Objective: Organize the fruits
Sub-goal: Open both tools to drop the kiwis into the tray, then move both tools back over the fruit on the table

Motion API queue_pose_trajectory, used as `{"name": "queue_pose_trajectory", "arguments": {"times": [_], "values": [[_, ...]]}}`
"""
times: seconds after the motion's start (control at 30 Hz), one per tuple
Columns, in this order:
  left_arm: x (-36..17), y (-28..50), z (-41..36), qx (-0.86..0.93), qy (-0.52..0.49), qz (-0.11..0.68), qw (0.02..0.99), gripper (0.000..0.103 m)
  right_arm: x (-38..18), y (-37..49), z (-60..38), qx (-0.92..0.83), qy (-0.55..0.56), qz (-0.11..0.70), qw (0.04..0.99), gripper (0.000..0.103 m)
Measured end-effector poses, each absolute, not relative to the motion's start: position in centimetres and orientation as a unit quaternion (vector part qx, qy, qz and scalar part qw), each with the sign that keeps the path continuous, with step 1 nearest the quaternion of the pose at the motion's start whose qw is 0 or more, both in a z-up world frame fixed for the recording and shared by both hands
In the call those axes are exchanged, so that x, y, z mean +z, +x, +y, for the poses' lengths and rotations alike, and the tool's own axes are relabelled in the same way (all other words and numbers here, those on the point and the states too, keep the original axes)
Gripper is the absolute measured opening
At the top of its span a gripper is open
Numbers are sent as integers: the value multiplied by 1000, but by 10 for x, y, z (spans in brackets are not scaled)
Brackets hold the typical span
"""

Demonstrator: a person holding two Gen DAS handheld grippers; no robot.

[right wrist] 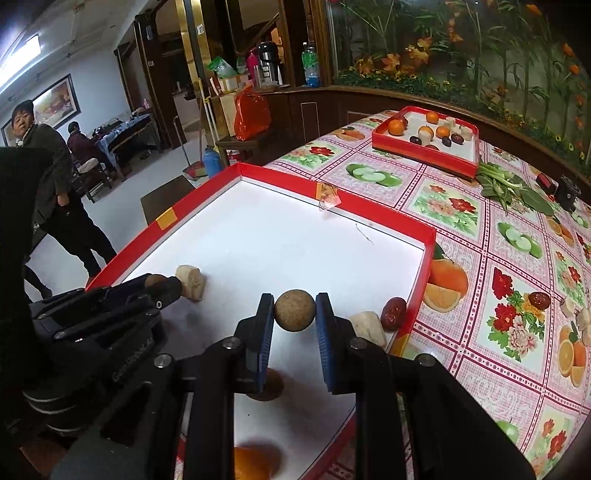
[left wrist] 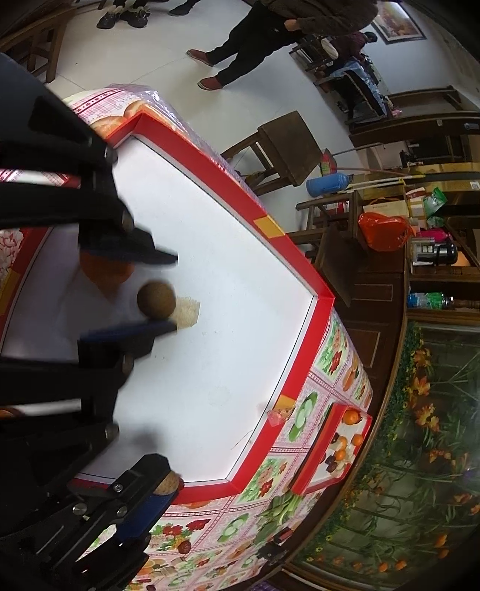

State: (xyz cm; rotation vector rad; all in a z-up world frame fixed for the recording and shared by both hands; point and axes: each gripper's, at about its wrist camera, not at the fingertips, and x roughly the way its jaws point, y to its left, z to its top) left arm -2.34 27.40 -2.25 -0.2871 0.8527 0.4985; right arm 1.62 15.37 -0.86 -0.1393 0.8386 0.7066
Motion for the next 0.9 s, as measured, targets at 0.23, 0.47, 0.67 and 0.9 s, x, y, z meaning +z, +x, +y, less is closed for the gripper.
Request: {"name": "queue_pose_trajectory", "arguments": {"times": [0.23,0.47,0.67,0.9], "values": [[-10,-31,272,249,-143,384,878,71,-6,15,150,328,-68,396,855,30],[10,-36,246,238,-128,348,898,79,9,10,132,330,-57,375,864,55],[13,-27,201,186,-106,347,913,79,22,13,52,287,-35,342,894,66],[5,2,133,111,-69,373,919,79,-12,63,-106,125,17,380,916,66]]}}
